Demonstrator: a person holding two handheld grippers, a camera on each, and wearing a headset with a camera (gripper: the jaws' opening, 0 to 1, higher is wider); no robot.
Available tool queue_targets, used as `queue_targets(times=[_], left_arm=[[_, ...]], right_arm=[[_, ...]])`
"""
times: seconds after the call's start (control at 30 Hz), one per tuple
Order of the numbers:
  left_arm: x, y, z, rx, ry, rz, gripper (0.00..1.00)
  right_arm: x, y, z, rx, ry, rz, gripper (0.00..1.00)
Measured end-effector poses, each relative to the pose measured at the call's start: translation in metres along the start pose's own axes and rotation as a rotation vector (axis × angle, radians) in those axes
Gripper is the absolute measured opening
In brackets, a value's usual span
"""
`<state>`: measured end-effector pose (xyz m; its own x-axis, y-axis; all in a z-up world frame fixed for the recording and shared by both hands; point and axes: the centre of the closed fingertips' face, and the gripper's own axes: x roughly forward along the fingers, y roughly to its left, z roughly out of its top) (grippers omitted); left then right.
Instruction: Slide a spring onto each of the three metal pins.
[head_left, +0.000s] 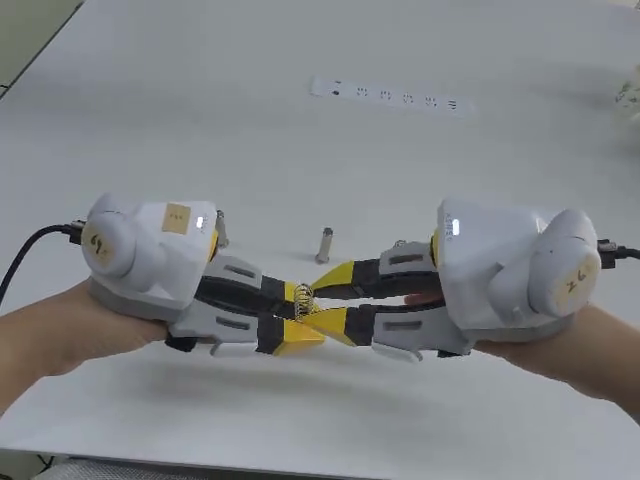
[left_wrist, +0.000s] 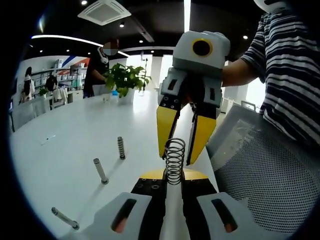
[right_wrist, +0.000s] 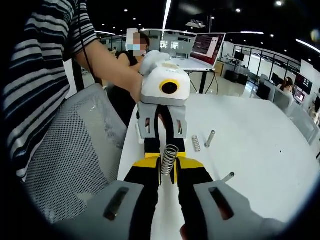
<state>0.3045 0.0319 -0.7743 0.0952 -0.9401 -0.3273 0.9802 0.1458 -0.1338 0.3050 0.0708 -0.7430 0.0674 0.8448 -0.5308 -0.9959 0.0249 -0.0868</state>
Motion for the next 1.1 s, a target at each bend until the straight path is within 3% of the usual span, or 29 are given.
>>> queue_targets(times=[0.17,0.47,0.73,0.93,1.1], left_arm=[[0.0016,-0.0036,-0.0044,0.024,0.032,-0.009,0.07],[-0.0064,0.0011,-0.0021,-0.005,0.004,0.012,0.07],[-0.0040,0.0011,0.0014,-0.017,-0.011,0.014,0.08],[-0.0040,0.0021,0.0029,-0.033,-0.018,0.018,0.08],[-0.0047,0.0041,0.0027,-0.084,-0.018,0.027,0.09]], right_arm=[[0.0027,-0.0003,0.0034,0.025,-0.018,-0.002,0.15],[-0.0013,-0.0008,0.0052,0.047,-0.043,-0.021,0.13],[-0.0022,0.0018,0.0078,-0.036,-0.040,-0.022,0.12],[-0.0033,-0.0004,0.0082,-0.037,-0.041,-0.026,0.12],[-0.0026,-0.0016,0.0092,-0.038,-0.041,-0.030,0.12]])
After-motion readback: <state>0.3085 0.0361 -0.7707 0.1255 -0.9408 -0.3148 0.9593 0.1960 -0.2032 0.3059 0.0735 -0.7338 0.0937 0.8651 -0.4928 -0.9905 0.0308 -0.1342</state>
